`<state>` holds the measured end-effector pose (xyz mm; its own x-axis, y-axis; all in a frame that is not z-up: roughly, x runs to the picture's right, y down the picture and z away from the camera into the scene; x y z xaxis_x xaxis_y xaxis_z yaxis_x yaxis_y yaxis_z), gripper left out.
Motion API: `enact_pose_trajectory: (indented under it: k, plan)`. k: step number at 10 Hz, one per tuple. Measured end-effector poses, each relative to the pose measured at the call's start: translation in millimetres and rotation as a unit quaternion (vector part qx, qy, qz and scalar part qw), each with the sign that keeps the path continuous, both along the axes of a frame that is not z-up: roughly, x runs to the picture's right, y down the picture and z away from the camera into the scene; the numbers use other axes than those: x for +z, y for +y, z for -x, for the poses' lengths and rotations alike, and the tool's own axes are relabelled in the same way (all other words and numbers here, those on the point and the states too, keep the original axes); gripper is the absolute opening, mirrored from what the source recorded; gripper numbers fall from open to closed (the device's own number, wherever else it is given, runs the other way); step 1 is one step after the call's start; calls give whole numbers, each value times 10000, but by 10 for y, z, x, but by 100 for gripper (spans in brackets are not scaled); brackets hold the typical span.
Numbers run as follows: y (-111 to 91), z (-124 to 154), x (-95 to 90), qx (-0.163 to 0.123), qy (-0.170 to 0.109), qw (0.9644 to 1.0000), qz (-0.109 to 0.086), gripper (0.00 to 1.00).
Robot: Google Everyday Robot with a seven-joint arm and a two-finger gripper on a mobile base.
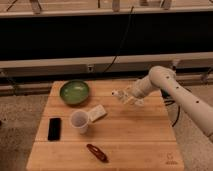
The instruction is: Stand the bottle upright
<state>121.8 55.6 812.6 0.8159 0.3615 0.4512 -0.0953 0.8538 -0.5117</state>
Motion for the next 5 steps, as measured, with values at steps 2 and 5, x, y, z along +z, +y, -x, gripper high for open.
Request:
enact_pose_trajectory:
  k: [2,5]
  plan:
    - [-55,71,20,274,-175,9995,-15,0]
    - [-115,112,93,601,-279,9978,11,0]
